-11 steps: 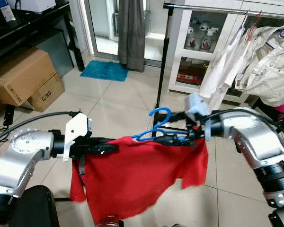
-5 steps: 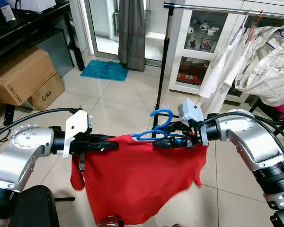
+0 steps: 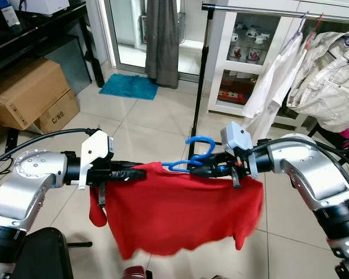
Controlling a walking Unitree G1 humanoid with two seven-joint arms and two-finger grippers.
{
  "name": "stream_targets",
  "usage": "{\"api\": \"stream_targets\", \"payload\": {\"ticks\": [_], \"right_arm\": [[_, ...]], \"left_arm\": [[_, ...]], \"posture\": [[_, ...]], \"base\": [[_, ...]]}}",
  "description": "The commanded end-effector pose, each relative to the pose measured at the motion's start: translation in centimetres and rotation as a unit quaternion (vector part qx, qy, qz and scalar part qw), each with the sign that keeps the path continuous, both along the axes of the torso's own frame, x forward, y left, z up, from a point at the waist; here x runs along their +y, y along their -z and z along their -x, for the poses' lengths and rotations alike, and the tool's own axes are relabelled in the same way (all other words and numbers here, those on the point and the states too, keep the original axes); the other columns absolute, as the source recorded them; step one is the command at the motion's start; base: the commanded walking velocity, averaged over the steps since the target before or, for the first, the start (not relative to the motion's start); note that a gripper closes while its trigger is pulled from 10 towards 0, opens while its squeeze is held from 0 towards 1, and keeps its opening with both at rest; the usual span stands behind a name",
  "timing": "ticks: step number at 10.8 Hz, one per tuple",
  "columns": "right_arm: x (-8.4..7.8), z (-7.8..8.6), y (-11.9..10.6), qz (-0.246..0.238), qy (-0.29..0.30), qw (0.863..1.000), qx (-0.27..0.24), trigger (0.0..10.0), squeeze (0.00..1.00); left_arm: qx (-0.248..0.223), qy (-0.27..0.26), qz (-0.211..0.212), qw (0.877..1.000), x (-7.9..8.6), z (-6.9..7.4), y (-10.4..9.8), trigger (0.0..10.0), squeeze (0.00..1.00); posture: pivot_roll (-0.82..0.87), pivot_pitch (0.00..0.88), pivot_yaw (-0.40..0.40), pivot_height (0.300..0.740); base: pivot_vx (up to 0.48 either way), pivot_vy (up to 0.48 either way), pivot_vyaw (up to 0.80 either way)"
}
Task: Hang hanger
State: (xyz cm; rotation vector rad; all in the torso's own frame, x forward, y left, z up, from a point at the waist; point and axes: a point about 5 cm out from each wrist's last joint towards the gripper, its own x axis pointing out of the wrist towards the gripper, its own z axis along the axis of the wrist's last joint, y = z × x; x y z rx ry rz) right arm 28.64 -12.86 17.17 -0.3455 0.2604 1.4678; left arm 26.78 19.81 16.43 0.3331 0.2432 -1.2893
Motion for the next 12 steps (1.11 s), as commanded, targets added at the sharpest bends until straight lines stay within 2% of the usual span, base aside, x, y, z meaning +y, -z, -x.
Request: {"api": "stream_targets", "payload": {"ticks": [1, 2, 3, 4, 5, 6, 8, 9, 10, 11, 12], "right_arm": [[-0.3, 0.1, -0.3, 0.000, 0.005, 1.000, -0.010, 0.0, 0.00], [-0.7, -0.1, -0.1, 0.013, 0.025, 0.999, -0.019, 0.0, 0.00], [-1.0, -0.4, -0.1, 0.016, 0.043, 0.999, -0.017, 0.0, 0.00], [-1.2, -0.4, -0.4, 0.008, 0.052, 0.999, -0.012, 0.0, 0.00], [-1.2, -0.1, -0.5, 0.003, 0.044, 0.999, -0.012, 0.0, 0.00], [-1.4, 0.2, -0.6, 0.003, 0.037, 0.999, -0.009, 0.0, 0.00], [-2.2, 0.1, -0.5, 0.018, 0.048, 0.999, -0.014, 0.0, 0.00], [-2.7, 0.0, -0.7, 0.022, 0.054, 0.998, -0.016, 0.0, 0.00], [-3.1, -0.2, -1.1, 0.020, 0.059, 0.998, -0.019, 0.0, 0.00], [-3.4, -0.4, -1.2, 0.021, 0.062, 0.998, -0.021, 0.0, 0.00], [-3.5, -0.5, -1.3, 0.022, 0.063, 0.998, -0.023, 0.0, 0.00]], "left_arm": [[-0.030, -0.007, 0.015, 0.999, -0.1, -0.5, -1.3, 0.0, 0.00], [-0.042, -0.012, 0.016, 0.999, -0.3, -0.9, -1.4, 0.0, 0.00], [-0.069, -0.031, 0.016, 0.997, -0.3, -1.6, -1.5, 10.0, 0.00], [-0.085, -0.040, 0.024, 0.995, -0.5, -2.0, -1.6, 10.0, 0.00], [-0.074, -0.035, 0.035, 0.996, -0.5, -1.9, -1.6, 10.0, 0.00], [-0.056, -0.031, 0.043, 0.997, -0.2, -1.7, -1.5, 10.0, 1.00], [-0.074, -0.053, 0.042, 0.995, 0.7, -1.5, -1.4, 10.0, 1.00], [-0.077, -0.065, 0.041, 0.994, 1.4, -1.0, -1.4, 10.0, 0.85], [-0.060, -0.071, 0.021, 0.995, 2.2, -0.2, -0.7, 10.0, 0.00], [-0.063, -0.084, -0.007, 0.994, 3.0, 0.2, 0.1, 10.0, 0.00], [-0.066, -0.094, -0.015, 0.993, 3.4, 0.4, 0.5, 10.0, 0.00]], "posture": [[-0.01, 0.000, 0.029, 0.740], [-0.01, 0.000, 0.039, 0.740], [-0.02, 0.000, 0.042, 0.740], [-0.02, 0.000, 0.044, 0.740], [-0.03, 0.000, 0.045, 0.740], [-0.04, 0.000, 0.044, 0.740], [-0.04, 0.000, 0.044, 0.740], [-0.04, 0.000, 0.043, 0.740], [-0.03, 0.000, 0.044, 0.740], [-0.03, 0.000, 0.039, 0.740], [-0.03, 0.000, 0.042, 0.740]], "base": [[0.000, 0.000, 0.00], [0.000, 0.000, 0.00], [0.000, 0.000, 0.00], [0.000, 0.000, 0.00], [0.000, 0.000, 0.00], [0.000, 0.000, 0.00], [0.000, 0.000, 0.00], [0.000, 0.000, 0.00], [0.000, 0.000, 0.00], [0.000, 0.000, 0.00], [0.000, 0.000, 0.00]]}}
